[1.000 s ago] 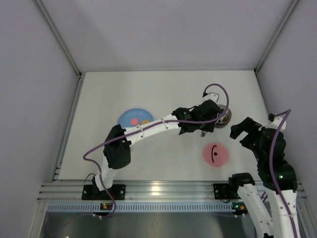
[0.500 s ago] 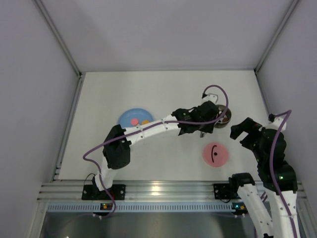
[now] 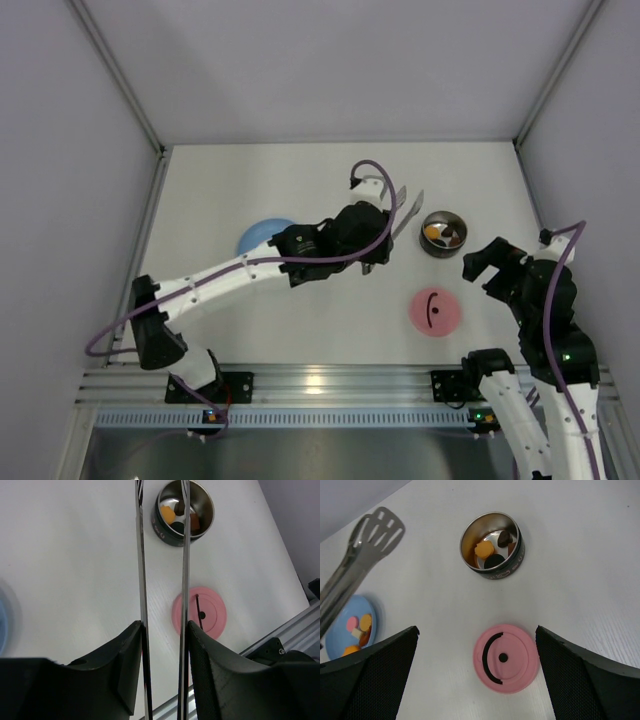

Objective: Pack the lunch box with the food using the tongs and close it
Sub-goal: Place the fake food in the packing box, then pick up the fake food from the plate, then place the fake food in the packing box, then pick up the fake food from the plate.

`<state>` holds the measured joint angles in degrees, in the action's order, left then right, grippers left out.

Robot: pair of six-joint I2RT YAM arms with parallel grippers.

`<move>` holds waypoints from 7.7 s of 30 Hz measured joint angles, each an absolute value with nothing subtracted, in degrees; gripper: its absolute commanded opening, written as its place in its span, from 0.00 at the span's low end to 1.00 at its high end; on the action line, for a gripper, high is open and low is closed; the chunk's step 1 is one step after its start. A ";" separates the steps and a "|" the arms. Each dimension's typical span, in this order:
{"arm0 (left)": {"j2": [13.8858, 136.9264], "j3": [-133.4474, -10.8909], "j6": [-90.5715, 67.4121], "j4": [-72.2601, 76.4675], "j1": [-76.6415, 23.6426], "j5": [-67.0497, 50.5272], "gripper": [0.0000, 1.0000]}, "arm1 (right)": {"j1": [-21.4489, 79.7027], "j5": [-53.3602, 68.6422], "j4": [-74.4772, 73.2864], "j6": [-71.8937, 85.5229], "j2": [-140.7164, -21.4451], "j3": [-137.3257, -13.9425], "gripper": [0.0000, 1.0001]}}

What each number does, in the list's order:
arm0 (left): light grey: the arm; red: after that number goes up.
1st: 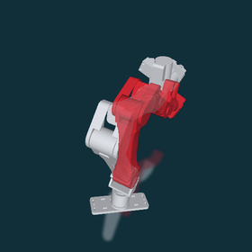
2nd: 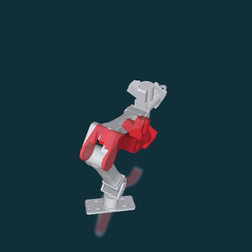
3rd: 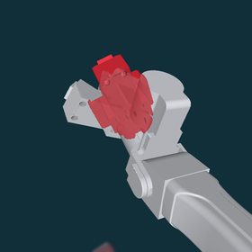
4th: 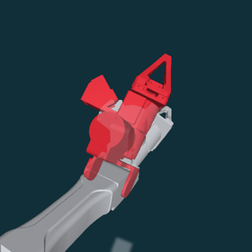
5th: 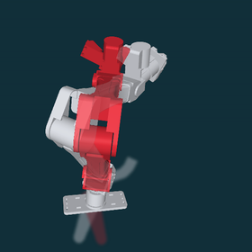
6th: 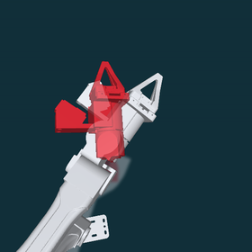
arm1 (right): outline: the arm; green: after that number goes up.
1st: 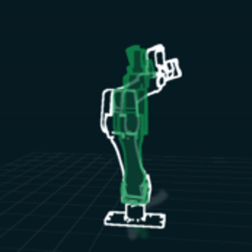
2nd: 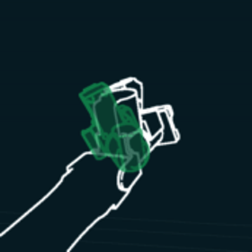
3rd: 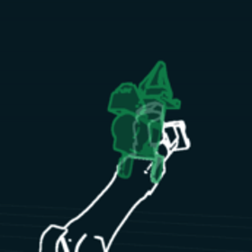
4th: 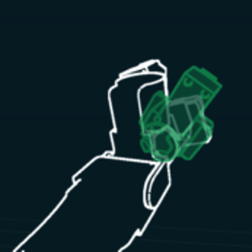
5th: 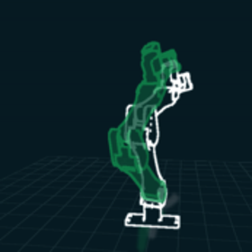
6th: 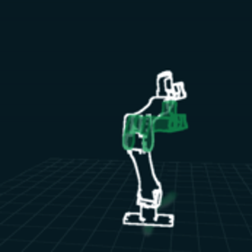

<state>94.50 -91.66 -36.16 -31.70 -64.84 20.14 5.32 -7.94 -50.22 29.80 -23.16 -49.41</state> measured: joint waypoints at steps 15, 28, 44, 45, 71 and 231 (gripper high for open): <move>71.83 -67.07 -51.11 -49.69 -60.75 35.88 0.51 | 5.32 -3.99 -48.10 29.82 -25.32 -44.25 0.99; 65.10 -57.14 -54.33 -51.44 -51.44 35.53 0.52 | 5.32 -2.02 -46.09 29.80 -26.35 -43.48 0.99; 70.67 -53.01 -52.95 -44.99 -48.05 31.88 0.52 | 5.32 -1.45 -45.78 29.58 -26.81 -43.44 0.99; 71.00 -52.93 -52.95 -44.66 -47.97 31.86 0.52 | 5.32 -1.43 -45.43 29.58 -26.79 -43.13 0.99; 71.40 -49.80 -52.25 -40.56 -44.53 28.69 0.31 | 5.32 -0.75 -44.99 29.56 -26.68 -41.60 0.99; 66.04 -50.83 -59.59 -49.91 -56.66 32.93 0.38 | 5.32 -2.04 -44.56 29.85 -27.05 -40.75 0.99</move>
<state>66.04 -50.83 -59.59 -49.91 -56.66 32.93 5.32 -2.04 -44.56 29.85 -27.05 -40.75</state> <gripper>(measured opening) 0.390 0.993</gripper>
